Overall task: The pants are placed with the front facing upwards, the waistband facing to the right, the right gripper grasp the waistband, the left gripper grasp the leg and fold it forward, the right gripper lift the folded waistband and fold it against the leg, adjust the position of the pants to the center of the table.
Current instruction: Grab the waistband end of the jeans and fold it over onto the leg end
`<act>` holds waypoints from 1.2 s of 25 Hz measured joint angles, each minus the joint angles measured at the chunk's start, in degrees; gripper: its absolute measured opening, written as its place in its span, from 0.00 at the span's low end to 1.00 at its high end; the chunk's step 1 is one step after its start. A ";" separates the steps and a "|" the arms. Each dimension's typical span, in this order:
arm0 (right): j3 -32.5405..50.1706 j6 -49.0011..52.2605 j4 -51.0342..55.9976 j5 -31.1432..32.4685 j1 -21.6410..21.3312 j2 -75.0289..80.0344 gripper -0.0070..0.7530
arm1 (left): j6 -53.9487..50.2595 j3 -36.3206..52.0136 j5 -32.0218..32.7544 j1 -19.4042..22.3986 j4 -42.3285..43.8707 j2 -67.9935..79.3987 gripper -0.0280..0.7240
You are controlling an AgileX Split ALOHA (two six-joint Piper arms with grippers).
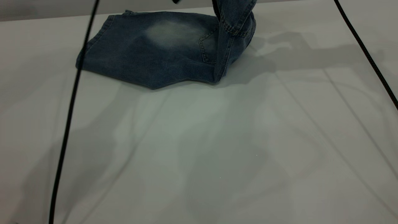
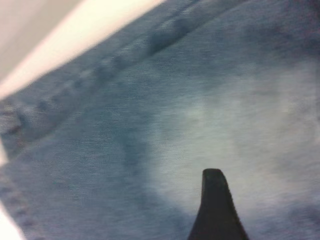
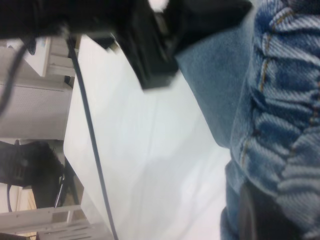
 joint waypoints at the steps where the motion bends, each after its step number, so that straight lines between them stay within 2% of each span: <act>1: 0.00 0.00 0.07 0.00 0.00 0.00 0.11 | 1.28 0.00 -0.04 0.68 -0.06 -0.08 0.62; 7: 0.00 0.00 0.07 0.00 -0.05 0.00 0.11 | 6.15 3.34 -0.13 3.87 -0.47 -0.70 0.62; 13: 0.00 -0.19 0.11 0.07 -0.05 0.00 0.11 | 12.95 10.80 -0.06 4.19 -0.18 -1.05 0.62; 19: 0.00 -0.19 0.11 1.02 -0.05 0.00 0.11 | 20.18 10.95 -0.12 4.63 -0.64 -1.05 0.62; 30: 0.00 -0.35 0.18 1.02 -0.05 0.00 0.11 | 20.84 10.95 -0.07 4.79 -0.34 1.57 0.62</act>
